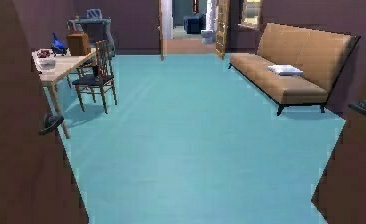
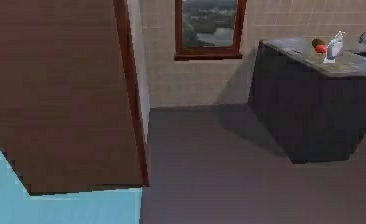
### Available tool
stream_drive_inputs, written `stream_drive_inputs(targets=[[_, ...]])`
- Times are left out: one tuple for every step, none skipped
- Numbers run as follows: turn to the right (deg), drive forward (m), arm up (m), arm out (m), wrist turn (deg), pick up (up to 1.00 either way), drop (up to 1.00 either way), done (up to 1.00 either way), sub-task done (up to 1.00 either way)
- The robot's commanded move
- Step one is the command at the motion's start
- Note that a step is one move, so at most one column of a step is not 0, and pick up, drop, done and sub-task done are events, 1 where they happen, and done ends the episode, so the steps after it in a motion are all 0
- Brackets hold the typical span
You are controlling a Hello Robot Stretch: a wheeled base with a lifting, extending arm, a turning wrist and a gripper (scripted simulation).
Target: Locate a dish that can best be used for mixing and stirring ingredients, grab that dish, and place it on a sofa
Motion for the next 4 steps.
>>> stream_drive_inputs(targets=[[0.0, 1.00, 0.00, 0.00, 0.0, 0.00, 0.00, 0.00, 0.00], [9.0, 0.00, 0.00, 0.00, 0.0, 0.00, 0.00, 0.00, 0.00], [0.0, 0.40, 0.00, 0.00, 0.0, 0.00, 0.00, 0.00, 0.00], [-45.0, 0.00, 0.00, 0.00, 0.0, 0.00, 0.00, 0.00, 0.00]])
